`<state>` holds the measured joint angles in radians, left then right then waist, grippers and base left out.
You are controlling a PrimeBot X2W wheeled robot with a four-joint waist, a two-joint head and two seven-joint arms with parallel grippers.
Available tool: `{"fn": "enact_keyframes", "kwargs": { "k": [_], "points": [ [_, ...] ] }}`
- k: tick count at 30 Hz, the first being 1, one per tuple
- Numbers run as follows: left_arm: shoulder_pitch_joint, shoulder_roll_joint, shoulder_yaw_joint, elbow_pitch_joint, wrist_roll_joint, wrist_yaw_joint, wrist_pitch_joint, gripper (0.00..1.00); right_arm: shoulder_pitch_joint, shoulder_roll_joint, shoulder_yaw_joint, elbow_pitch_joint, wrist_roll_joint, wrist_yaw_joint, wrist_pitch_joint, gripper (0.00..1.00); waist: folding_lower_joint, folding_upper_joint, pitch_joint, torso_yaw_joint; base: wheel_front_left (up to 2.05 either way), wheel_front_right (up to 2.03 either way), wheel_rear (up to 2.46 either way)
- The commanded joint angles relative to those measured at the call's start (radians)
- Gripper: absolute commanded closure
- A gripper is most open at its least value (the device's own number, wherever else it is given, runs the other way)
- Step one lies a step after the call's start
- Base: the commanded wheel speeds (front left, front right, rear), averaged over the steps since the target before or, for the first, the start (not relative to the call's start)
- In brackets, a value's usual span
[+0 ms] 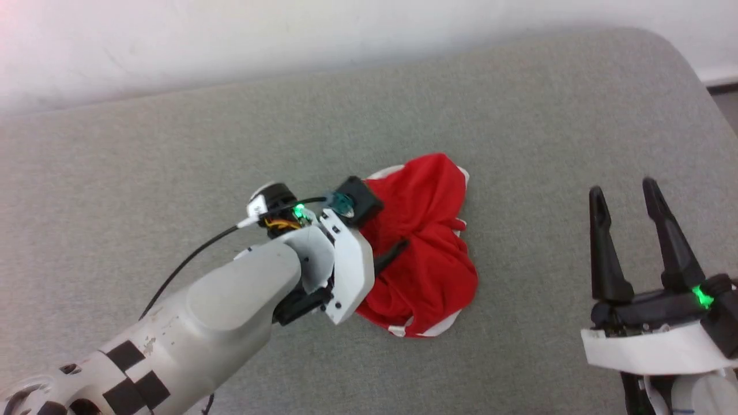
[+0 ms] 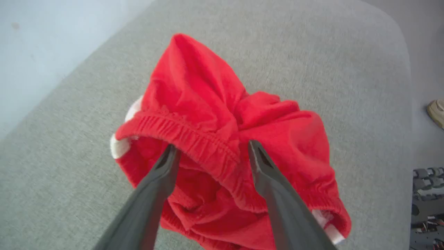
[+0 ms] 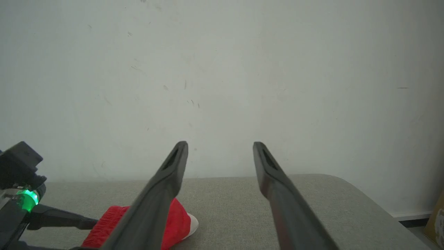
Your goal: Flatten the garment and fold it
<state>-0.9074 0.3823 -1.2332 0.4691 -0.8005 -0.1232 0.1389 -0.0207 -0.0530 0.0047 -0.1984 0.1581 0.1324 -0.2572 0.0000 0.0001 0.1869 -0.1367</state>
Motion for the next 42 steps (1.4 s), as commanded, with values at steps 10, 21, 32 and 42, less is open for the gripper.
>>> {"fn": "enact_keyframes", "kwargs": {
  "k": [10,21,32,42],
  "points": [
    [0.074,0.047,0.151,-0.061,0.095,0.260,-0.364,0.00,0.071,0.003,-0.052,-0.003,-0.015,-0.002,-0.005,0.00,0.0000,-0.0001,-0.117,0.124,0.00,0.00,0.00],
    [0.410,0.097,0.482,-0.362,0.409,0.670,-0.400,0.00,0.073,0.003,-0.105,0.007,0.014,-0.002,-0.005,0.00,0.0000,-0.0001,-0.131,0.180,0.00,0.00,0.00],
    [0.743,0.012,0.743,-0.441,0.538,0.648,-0.401,0.00,0.109,0.003,-0.115,0.089,0.013,-0.002,-0.005,0.00,0.0000,-0.0001,-0.148,0.189,0.00,0.00,0.00],
    [0.881,-0.107,0.893,-0.448,0.645,0.518,-0.401,0.00,0.167,0.003,-0.085,0.098,0.003,-0.002,-0.005,0.00,0.0000,-0.0001,-0.167,0.189,0.00,0.00,0.00]
  ]
}}
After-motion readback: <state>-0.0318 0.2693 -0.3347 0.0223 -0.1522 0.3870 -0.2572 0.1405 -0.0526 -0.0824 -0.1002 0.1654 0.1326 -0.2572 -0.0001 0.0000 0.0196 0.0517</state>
